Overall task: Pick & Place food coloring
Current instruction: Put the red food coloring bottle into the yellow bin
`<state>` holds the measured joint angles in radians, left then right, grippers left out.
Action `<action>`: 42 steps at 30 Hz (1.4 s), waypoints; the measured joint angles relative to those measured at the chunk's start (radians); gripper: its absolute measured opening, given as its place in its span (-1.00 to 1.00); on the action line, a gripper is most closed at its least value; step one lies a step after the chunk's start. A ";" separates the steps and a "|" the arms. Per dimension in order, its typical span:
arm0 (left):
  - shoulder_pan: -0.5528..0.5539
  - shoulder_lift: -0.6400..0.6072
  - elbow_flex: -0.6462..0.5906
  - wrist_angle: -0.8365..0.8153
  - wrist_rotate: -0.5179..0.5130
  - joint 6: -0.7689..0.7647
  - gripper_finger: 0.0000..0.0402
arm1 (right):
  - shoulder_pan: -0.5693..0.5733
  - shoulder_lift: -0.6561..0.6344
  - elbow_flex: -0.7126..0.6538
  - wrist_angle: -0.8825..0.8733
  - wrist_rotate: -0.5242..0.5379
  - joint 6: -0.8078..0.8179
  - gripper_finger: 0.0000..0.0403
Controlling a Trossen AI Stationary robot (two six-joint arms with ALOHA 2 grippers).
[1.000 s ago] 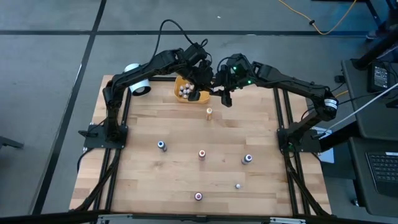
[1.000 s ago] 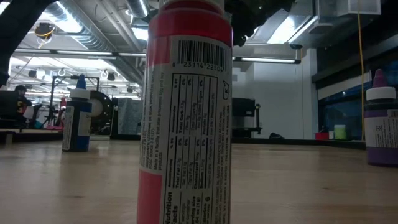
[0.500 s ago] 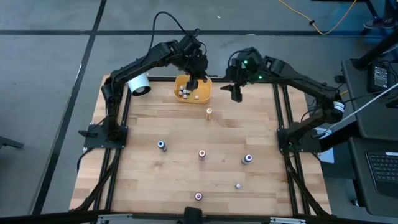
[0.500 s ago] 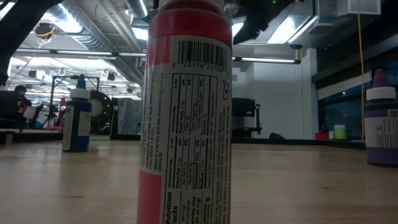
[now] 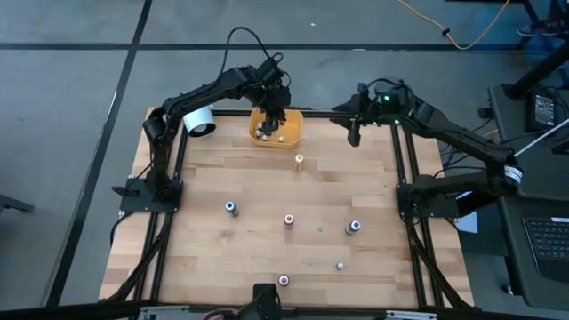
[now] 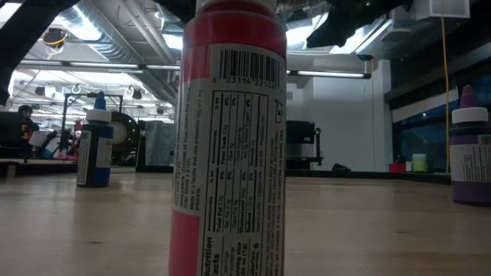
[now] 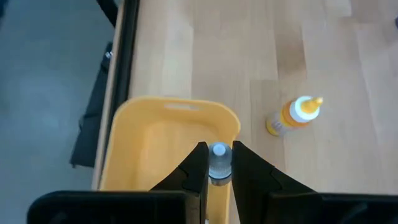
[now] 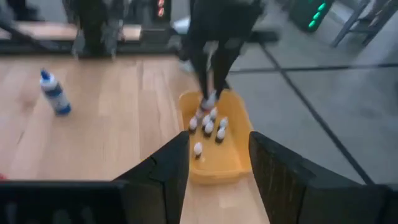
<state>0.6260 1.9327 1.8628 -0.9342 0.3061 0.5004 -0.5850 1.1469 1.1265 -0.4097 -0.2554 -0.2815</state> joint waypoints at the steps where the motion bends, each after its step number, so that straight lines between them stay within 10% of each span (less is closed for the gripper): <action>1: 0.003 0.000 -0.022 0.019 0.003 -0.008 -0.78 | -0.003 -0.011 -0.008 0.020 0.000 0.015 -0.17; 42: 0.064 -0.002 -0.526 0.596 -0.078 -0.132 -0.78 | -0.005 -0.032 -0.039 0.047 0.002 0.014 -0.17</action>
<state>0.6895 1.9312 1.3369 -0.3378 0.2280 0.3684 -0.5900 1.1145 1.0878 -0.3629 -0.2532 -0.2676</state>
